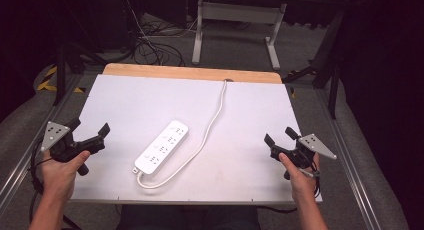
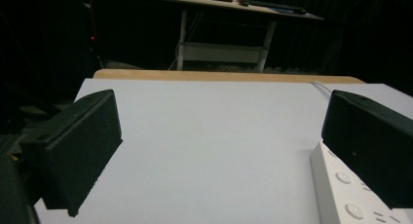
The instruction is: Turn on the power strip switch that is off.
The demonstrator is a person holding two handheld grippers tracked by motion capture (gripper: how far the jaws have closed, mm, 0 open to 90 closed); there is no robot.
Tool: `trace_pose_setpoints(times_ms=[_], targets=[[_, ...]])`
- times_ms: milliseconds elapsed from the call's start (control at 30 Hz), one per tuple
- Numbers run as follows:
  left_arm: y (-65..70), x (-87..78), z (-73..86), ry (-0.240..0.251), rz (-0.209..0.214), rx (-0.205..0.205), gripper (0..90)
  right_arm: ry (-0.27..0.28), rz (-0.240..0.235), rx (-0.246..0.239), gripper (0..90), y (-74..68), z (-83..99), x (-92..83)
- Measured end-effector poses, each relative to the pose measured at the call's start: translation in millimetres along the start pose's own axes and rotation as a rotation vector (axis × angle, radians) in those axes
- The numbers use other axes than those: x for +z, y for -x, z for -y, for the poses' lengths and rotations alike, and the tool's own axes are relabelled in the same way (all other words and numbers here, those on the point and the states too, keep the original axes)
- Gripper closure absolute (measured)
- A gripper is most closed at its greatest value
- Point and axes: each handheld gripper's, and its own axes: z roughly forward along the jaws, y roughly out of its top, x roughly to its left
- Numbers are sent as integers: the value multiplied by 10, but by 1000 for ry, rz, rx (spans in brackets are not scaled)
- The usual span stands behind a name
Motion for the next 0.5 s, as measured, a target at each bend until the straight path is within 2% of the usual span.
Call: trace_pose_setpoints(times_ms=[167, 500], targets=[[4, 0, 1, -4, 6, 0, 13, 1, 1, 1, 106, 3, 0, -4], [-10, 11, 15, -12, 11, 0, 12, -3, -11, 11, 41, 5, 9, 15]])
